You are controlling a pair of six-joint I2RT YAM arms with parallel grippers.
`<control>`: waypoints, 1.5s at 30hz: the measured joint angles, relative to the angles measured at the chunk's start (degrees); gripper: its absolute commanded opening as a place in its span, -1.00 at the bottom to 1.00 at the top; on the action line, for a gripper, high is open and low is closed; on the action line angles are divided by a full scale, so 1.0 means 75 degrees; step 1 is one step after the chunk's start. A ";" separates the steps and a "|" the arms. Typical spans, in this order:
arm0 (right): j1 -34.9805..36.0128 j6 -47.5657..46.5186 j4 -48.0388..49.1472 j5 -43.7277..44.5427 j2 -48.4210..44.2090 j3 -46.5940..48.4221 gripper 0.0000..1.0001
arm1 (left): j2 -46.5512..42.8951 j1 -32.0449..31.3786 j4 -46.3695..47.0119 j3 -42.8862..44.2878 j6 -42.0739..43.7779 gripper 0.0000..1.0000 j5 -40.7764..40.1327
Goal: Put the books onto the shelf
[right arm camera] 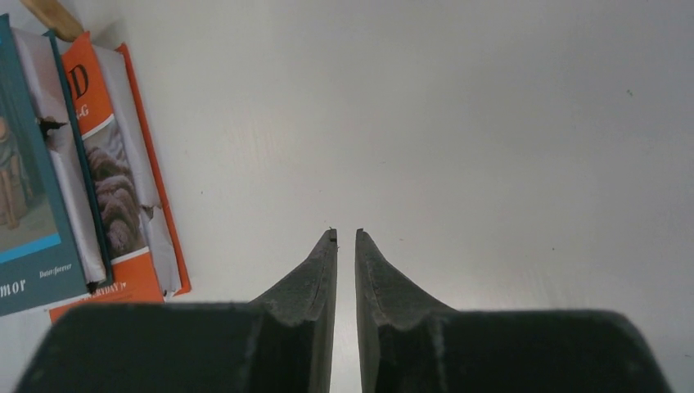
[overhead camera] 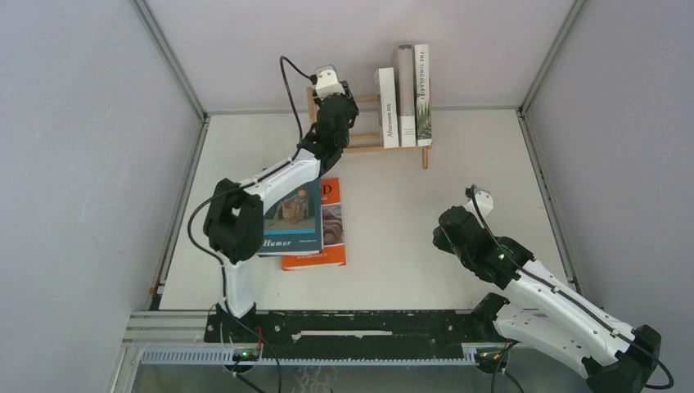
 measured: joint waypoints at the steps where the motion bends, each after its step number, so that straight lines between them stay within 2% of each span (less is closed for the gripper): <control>1: -0.0079 -0.0020 0.0035 -0.0041 0.0067 0.0000 -0.62 | 0.0230 0.0096 -0.0128 0.0192 -0.0108 -0.09 0.0198; 11: -0.1005 -0.0391 0.0472 -0.0466 0.0580 0.0035 -0.63 | 0.2410 0.0460 -0.1381 0.2352 -0.0647 -0.13 0.1880; 21: -0.1480 -0.0612 0.0609 -0.0755 0.0705 0.0035 -0.63 | 0.3366 0.0460 -0.1778 0.3579 -0.1099 -0.15 0.2739; 39: -0.1594 -0.0662 0.0726 -0.0874 0.0880 0.0035 -0.63 | 0.3774 0.0504 -0.1865 0.3716 -0.1539 -0.16 0.3736; 42: -0.1594 -0.0659 0.0726 -0.0871 0.0883 0.0035 -0.63 | 0.3774 0.0504 -0.1871 0.3716 -0.1588 -0.07 0.3724; 45: -0.1594 -0.0659 0.0723 -0.0860 0.0883 0.0035 -0.61 | 0.3774 0.0501 -0.1886 0.3701 -0.1644 0.13 0.3631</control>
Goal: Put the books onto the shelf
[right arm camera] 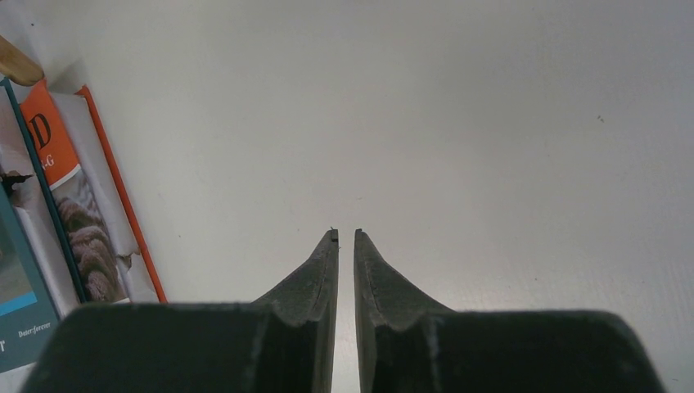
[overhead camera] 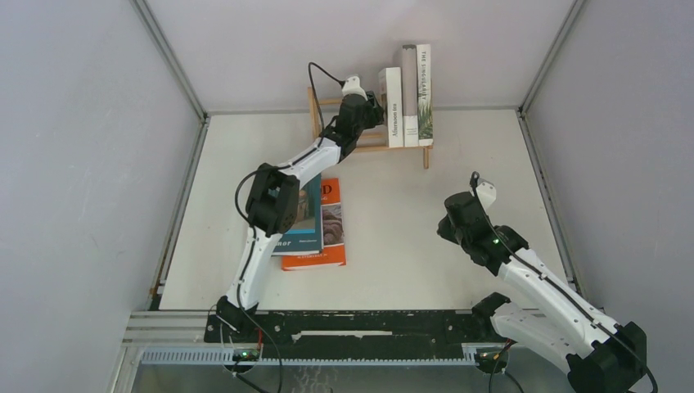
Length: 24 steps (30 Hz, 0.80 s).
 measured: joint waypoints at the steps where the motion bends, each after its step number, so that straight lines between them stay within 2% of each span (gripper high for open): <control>1: 0.0000 -0.0003 0.0000 0.0006 -0.0003 0.0000 -0.60 | -0.0003 0.0003 0.0026 -0.0023 -0.0032 0.18 -0.0052; 7: 0.0000 -0.0067 0.0000 0.0015 -0.0093 0.0000 -0.51 | -0.0440 -0.0038 0.0172 -0.0883 -0.0189 0.36 -0.0373; 12: 0.0000 -0.0204 -0.0006 0.0009 -0.0207 0.0000 -0.46 | -0.1186 -0.0058 0.0169 -0.1614 -0.0216 0.43 -0.0627; 18: 0.0015 -0.0428 -0.0006 -0.0082 -0.0458 0.0000 -0.39 | -0.2690 -0.0058 0.0204 -0.2847 -0.0283 0.46 -0.0997; 24: 0.0437 -0.0621 0.0000 -0.0163 -0.0828 0.0000 -0.20 | -0.4578 -0.0131 0.0137 -0.4336 -0.0326 0.50 -0.1463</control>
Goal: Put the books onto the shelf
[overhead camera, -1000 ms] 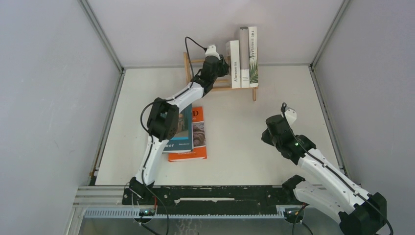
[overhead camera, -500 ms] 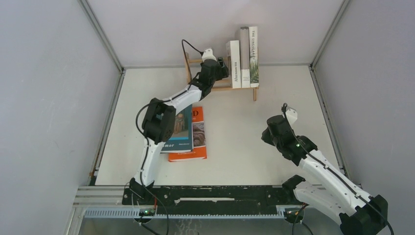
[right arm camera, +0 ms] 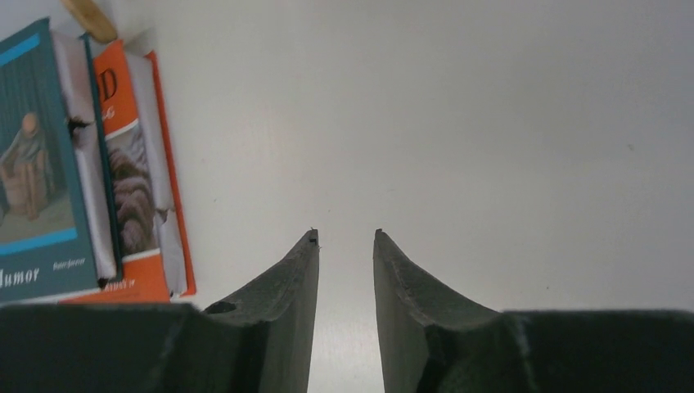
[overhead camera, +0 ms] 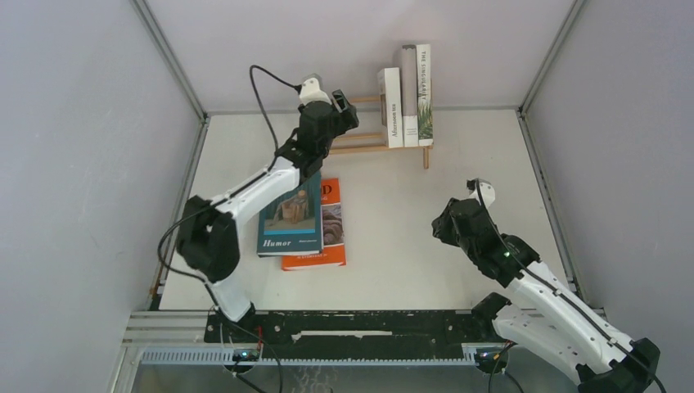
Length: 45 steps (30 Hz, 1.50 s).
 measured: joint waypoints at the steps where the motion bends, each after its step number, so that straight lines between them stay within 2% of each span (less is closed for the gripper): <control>1: 0.0131 -0.0017 -0.0003 -0.0003 -0.0058 0.0000 -0.17 | -0.0347 -0.0050 -0.0067 -0.0254 0.0000 0.51 -0.0117; 8: 0.1142 -0.0050 -0.0265 -0.0187 -0.0297 0.0055 0.01 | -0.3098 -0.0874 -0.1647 -0.1486 -0.0122 0.57 -0.1110; 12: 0.1463 -0.0017 -0.0364 -0.0437 -0.0125 0.0335 0.11 | -0.4809 -0.1276 -0.2535 -0.2299 -0.0580 0.64 -0.1580; 15: 0.1853 -0.0017 -0.0274 -0.0612 0.0370 0.0673 0.21 | -0.6248 -0.1285 -0.3255 -0.3413 -0.1239 0.77 -0.1900; 16: 0.1961 -0.0015 -0.0204 -0.0653 0.0562 0.0766 0.26 | -0.6712 -0.1274 -0.3515 -0.3809 -0.1495 0.96 -0.1973; 17: 0.2072 -0.0015 -0.0105 -0.0702 0.0775 0.0860 0.32 | -0.7114 -0.1276 -0.3733 -0.4170 -0.1731 0.99 -0.2028; 18: 0.2183 -0.0020 0.0035 -0.0766 0.1067 0.0947 0.35 | -0.7720 -0.1276 -0.4074 -0.4712 -0.2107 0.99 -0.2081; 21: 0.2425 -0.0035 0.0376 -0.0857 0.1856 0.1107 0.50 | -0.8644 -0.1276 -0.4707 -0.5339 -0.2573 1.00 -0.2151; 25: 0.2728 -0.0160 0.0702 -0.0825 0.2853 0.1565 0.65 | -0.9722 -0.1276 -0.5753 -0.5703 -0.3209 1.00 -0.2331; 29: 0.2981 -0.0414 0.0953 -0.0729 0.4083 0.2634 0.66 | -1.0296 -0.1233 -0.6563 -0.5756 -0.3794 0.99 -0.2538; 33: 0.3089 -0.0650 0.1139 -0.0641 0.5184 0.3637 0.65 | -1.0328 -0.0874 -0.6974 -0.5936 -0.4092 1.00 -0.2463; 45: 0.2891 -0.1244 0.1230 -0.0670 0.6831 0.5566 0.61 | -0.8661 0.1900 -0.6382 -0.6073 -0.3497 0.99 -0.0527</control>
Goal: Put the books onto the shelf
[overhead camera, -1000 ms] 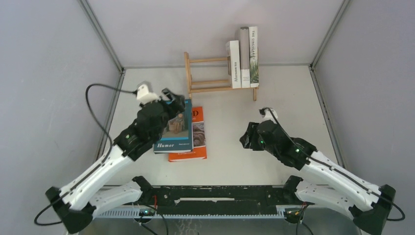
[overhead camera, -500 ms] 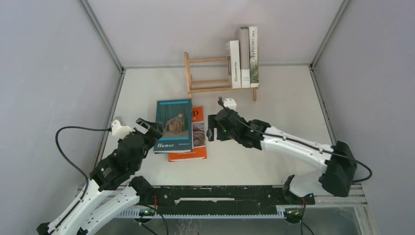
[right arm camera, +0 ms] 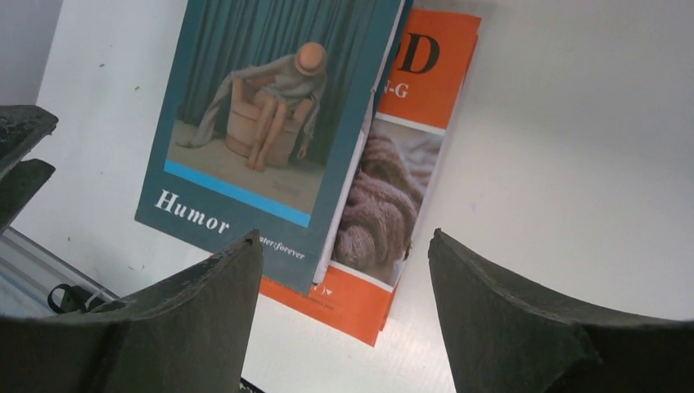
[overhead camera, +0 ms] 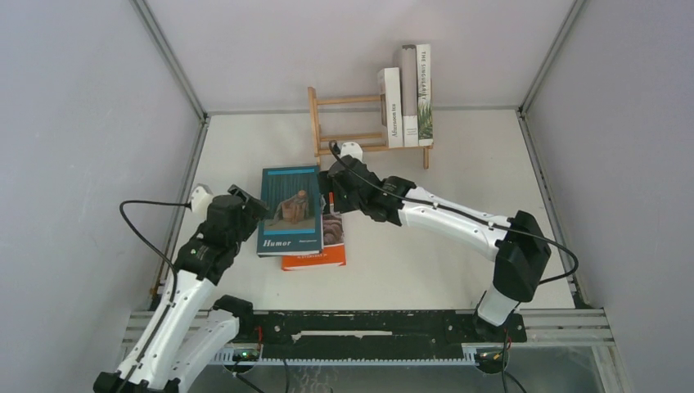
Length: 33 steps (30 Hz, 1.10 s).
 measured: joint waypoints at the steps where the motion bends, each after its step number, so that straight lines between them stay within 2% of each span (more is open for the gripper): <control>1: -0.0079 -0.0050 0.0012 -0.0117 0.0096 0.0096 0.61 | 0.0093 0.0280 0.0131 -0.0035 0.0058 1.00 0.0166; 6: -0.0632 -0.0259 0.0064 -0.0734 0.0743 0.0583 0.58 | 0.0504 0.1367 0.0685 -0.0291 0.0254 1.00 0.0921; 12: -0.1166 -0.0347 0.0125 -0.1463 0.1209 0.0624 0.50 | 0.1262 0.2025 0.1547 -0.0583 0.0452 1.00 0.1530; 16: -0.1271 -0.0417 0.0175 -0.1714 0.1472 0.0892 0.43 | 0.1725 0.2349 0.2011 -0.0813 0.0510 1.00 0.1830; 21: -0.1256 -0.0554 0.0204 -0.1897 0.1714 0.1320 0.39 | 0.2372 0.3177 0.2678 -0.1119 0.0437 1.00 0.2407; 33: -0.1256 -0.0694 0.0271 -0.2346 0.2361 0.1958 0.26 | 0.3835 0.3893 0.4051 -0.1303 -0.0184 0.99 0.3430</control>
